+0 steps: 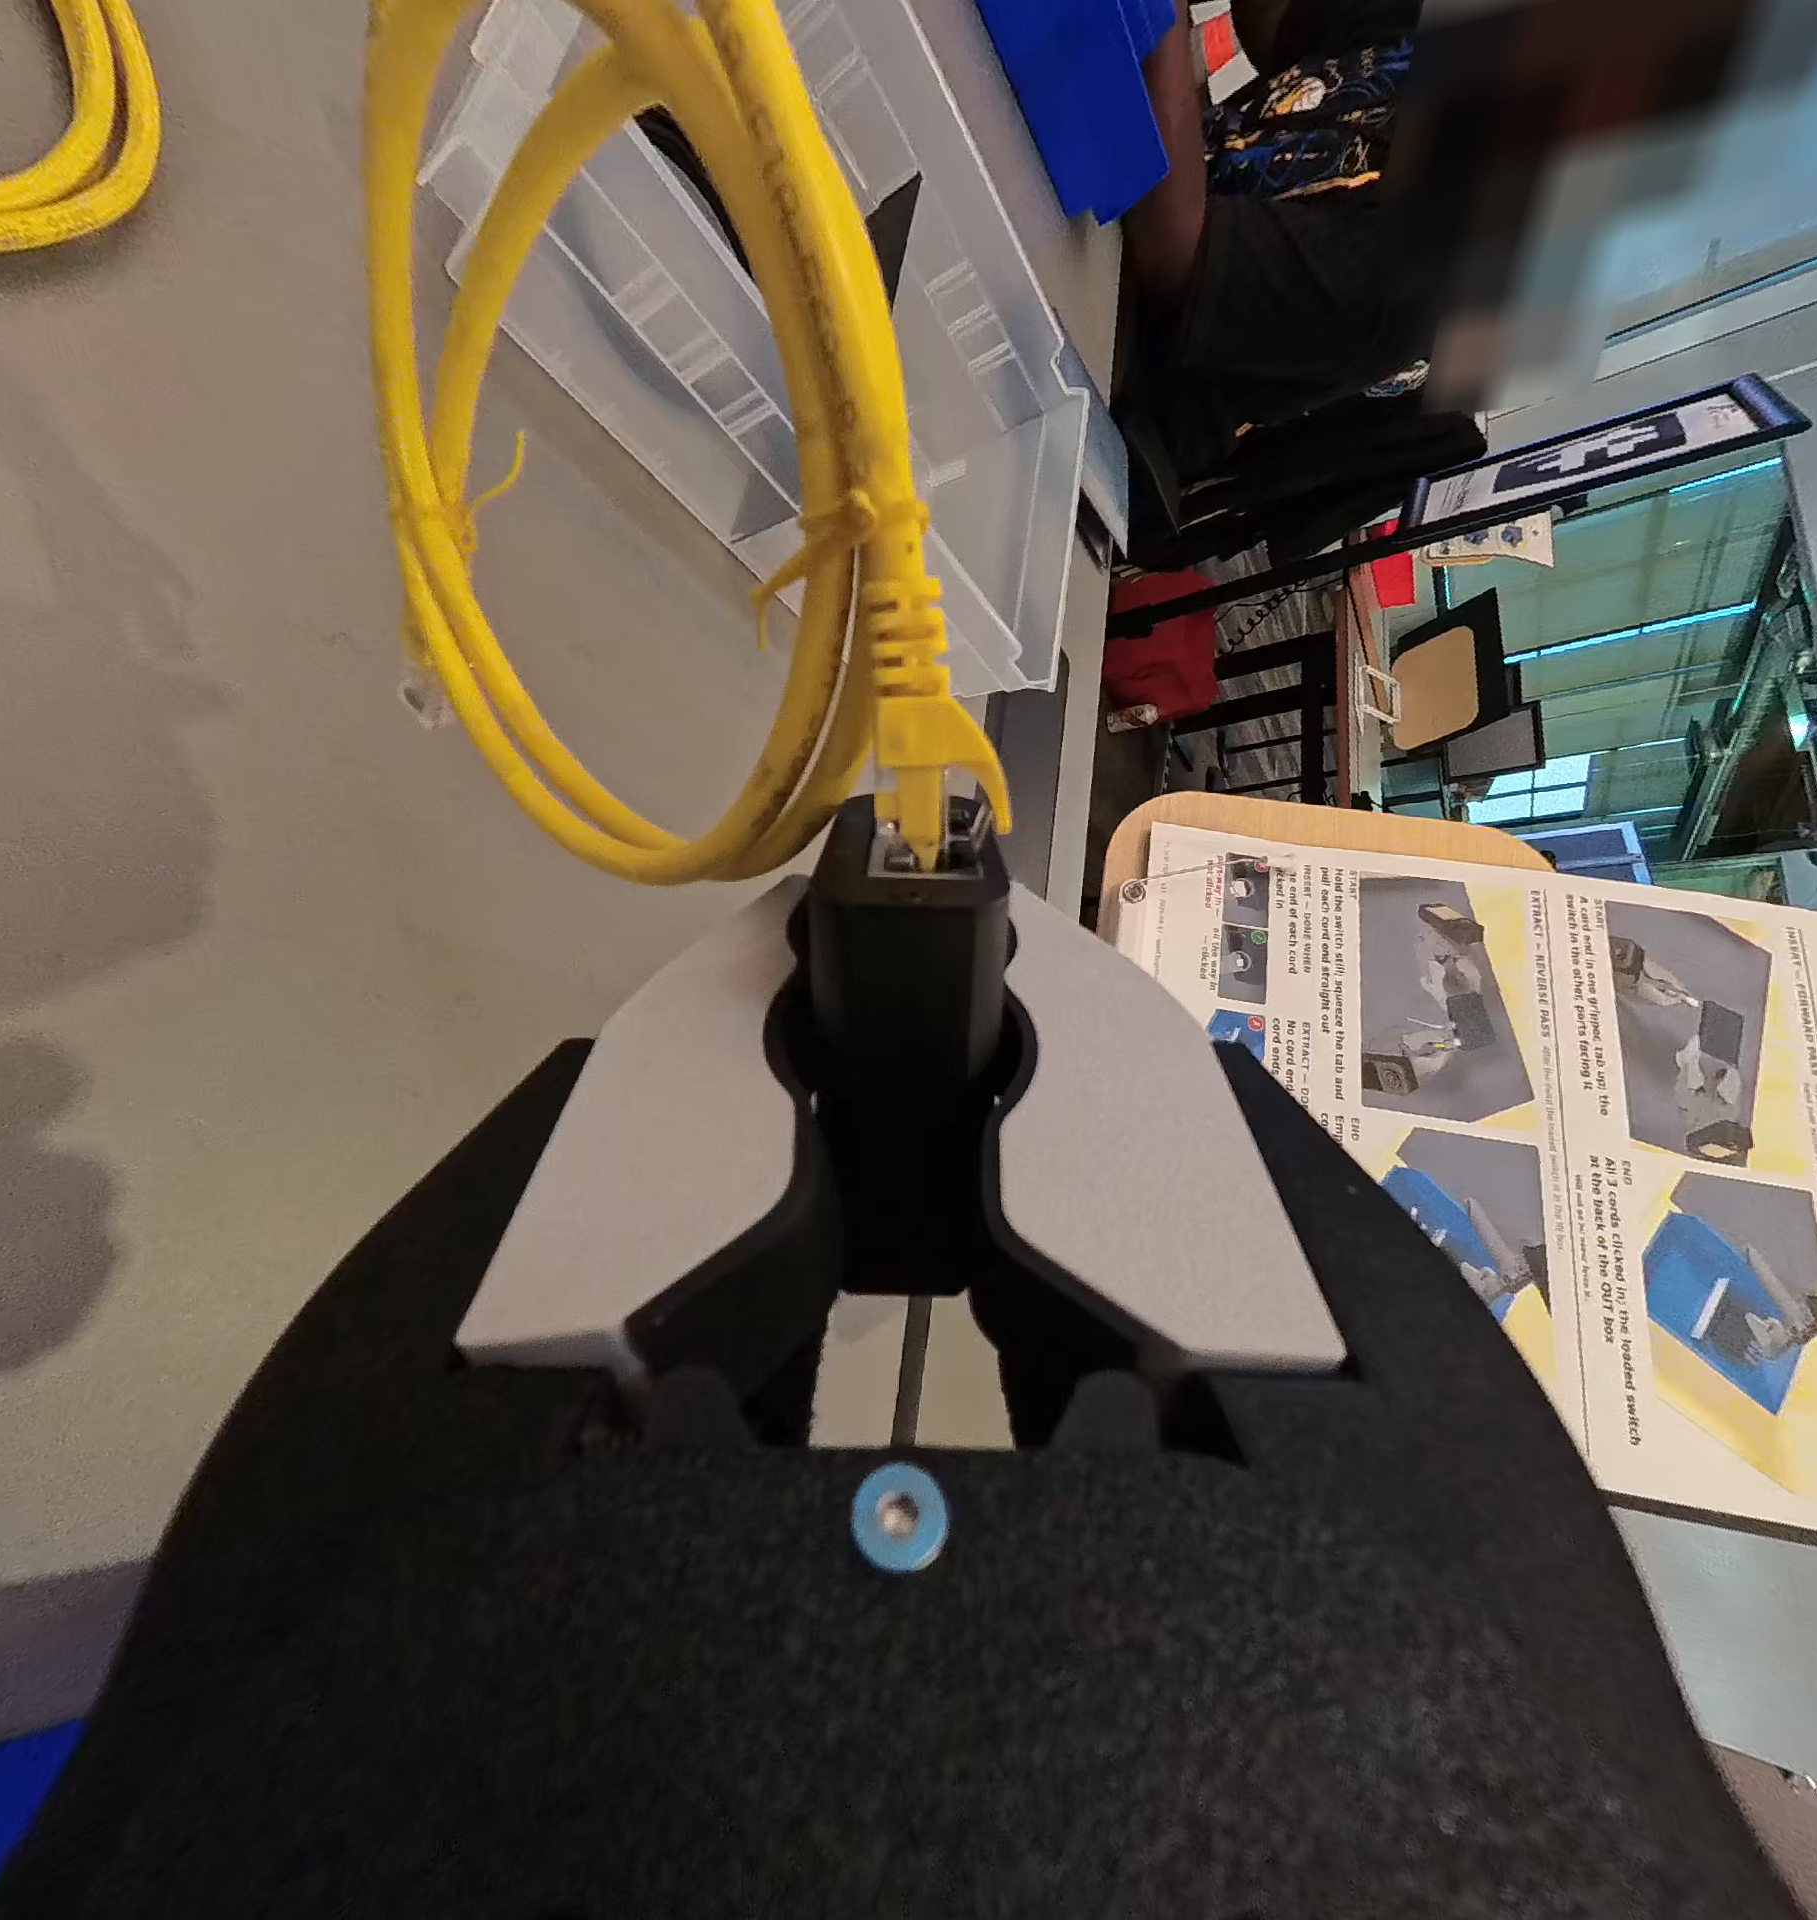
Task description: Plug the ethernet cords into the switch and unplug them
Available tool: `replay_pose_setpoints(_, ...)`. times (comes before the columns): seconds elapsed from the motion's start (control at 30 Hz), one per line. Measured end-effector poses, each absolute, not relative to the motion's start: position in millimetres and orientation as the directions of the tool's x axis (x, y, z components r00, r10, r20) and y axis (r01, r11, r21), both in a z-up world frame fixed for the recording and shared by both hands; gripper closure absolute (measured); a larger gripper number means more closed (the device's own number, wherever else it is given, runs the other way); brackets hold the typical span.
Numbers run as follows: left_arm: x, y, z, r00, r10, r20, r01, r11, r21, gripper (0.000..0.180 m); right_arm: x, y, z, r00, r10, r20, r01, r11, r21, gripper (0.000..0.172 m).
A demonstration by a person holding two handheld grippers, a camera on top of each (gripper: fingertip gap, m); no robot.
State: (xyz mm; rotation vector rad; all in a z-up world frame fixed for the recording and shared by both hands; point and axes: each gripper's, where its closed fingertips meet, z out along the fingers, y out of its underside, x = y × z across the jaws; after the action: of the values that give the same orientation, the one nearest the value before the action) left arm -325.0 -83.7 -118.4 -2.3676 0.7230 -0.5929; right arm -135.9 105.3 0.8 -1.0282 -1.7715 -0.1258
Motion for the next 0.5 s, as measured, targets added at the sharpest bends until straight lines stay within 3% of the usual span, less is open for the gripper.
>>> replay_pose_setpoints(0.03,-341.1,-83.5,-108.4,0.761,-0.605,0.236,-0.321,-0.666,-0.673,0.139,-136.6,105.1,0.3,-0.098,0.578,0.810,0.687,0.628,-0.365,0.146)
replay_pose_setpoints(0.13,-369.3,-87.3,-82.9,0.728,-0.652,0.212,-0.288,-0.572,-0.768,0.139,-139.4,105.3,-2.3,-0.107,0.577,0.810,0.689,0.631,-0.358,0.146)
replay_pose_setpoints(0.27,-366.8,-79.4,-79.9,0.653,-0.757,-0.024,-0.432,-0.346,-0.833,0.138,-141.3,106.3,-7.3,-0.119,0.581,0.805,0.694,0.629,-0.352,0.146)
replay_pose_setpoints(0.37,-335.3,-70.7,-101.1,0.530,-0.837,-0.134,-0.585,-0.247,-0.772,0.138,-140.6,107.2,-10.2,-0.124,0.584,0.802,0.699,0.625,-0.348,0.146)
replay_pose_setpoints(0.5,-298.5,-51.1,-136.5,0.271,-0.902,-0.336,-0.793,-0.012,-0.609,0.139,-138.4,108.7,-9.7,-0.119,0.590,0.799,0.698,0.622,-0.355,0.146)
